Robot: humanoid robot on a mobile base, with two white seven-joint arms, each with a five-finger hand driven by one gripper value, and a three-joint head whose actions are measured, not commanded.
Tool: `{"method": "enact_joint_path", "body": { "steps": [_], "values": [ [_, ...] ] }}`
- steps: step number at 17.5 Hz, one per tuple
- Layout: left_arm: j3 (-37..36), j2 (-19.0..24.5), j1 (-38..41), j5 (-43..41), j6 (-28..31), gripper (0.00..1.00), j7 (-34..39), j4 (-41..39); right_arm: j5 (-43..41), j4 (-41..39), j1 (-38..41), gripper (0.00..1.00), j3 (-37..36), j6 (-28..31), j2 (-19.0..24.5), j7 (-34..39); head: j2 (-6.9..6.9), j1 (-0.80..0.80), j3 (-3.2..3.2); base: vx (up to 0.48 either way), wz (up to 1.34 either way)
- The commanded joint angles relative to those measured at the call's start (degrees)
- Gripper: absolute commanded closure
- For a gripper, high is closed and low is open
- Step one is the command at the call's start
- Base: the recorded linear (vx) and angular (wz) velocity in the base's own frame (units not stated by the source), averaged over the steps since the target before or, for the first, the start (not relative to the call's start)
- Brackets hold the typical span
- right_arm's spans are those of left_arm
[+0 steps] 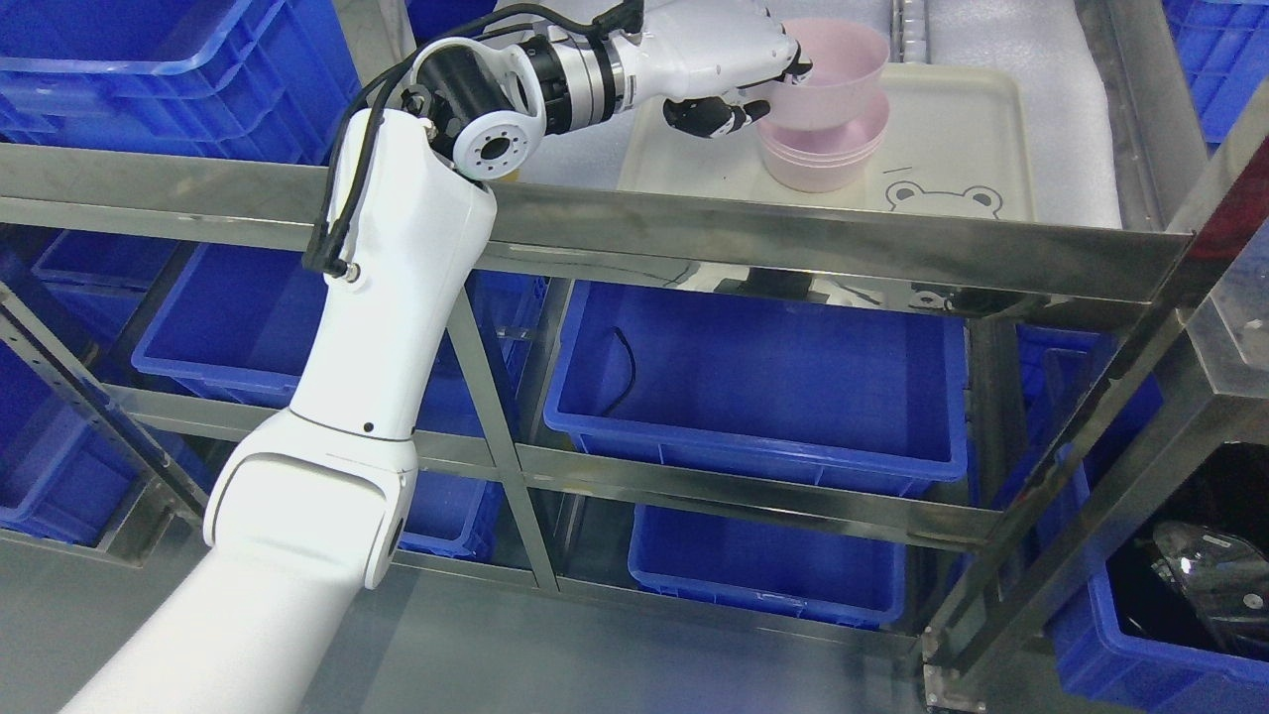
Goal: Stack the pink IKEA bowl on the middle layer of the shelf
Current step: 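Move the held bowl over the stack of pink bowls on the tray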
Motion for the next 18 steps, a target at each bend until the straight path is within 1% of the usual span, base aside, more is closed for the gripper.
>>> {"method": "enact_joint_path", "body": {
  "steps": [1, 3, 6, 7, 11, 15, 18],
  "values": [
    [-6.4, 0.2, -3.0, -7.5, 0.4, 0.96, 2.2, 13.6, 0.0, -1.0, 1.3, 0.00, 0.0, 0.0, -1.0, 0.0, 0.00, 0.00, 0.00, 0.001, -0.10],
    [-7.3, 0.2, -3.0, -7.9, 0.7, 0.95, 3.5, 14.1, 0.0, -1.0, 1.3, 0.00, 0.0, 0.0, -1.0, 0.0, 0.00, 0.00, 0.00, 0.005, -0.04],
    [-7.3, 0.2, -3.0, -7.7, 0.7, 0.91, 4.6, 14.1, 0.0, -1.0, 1.3, 0.00, 0.0, 0.0, -1.0, 0.0, 0.00, 0.00, 0.00, 0.007, 0.05],
    [-7.4, 0.2, -3.0, -7.4, 0.7, 0.91, 6.8, 14.1, 0.0, -1.0, 1.3, 0.00, 0.0, 0.0, -1.0, 0.0, 0.00, 0.00, 0.00, -0.003, 0.05],
    [-7.5, 0.2, -3.0, -3.5, 0.1, 0.92, 9.6, 13.8, 0.0, -1.0, 1.3, 0.00, 0.0, 0.0, -1.0, 0.0, 0.00, 0.00, 0.00, -0.004, 0.05],
    [-8.9, 0.2, -3.1, -1.9, -0.7, 0.92, 11.1, 11.4, 0.0, -1.0, 1.3, 0.00, 0.0, 0.0, -1.0, 0.0, 0.00, 0.00, 0.00, -0.004, 0.05],
    [-8.9, 0.2, -4.8, -1.6, -0.7, 0.92, 11.8, 9.9, 0.0, -1.0, 1.3, 0.00, 0.0, 0.0, -1.0, 0.0, 0.00, 0.00, 0.00, -0.001, 0.02]
  ]
}}
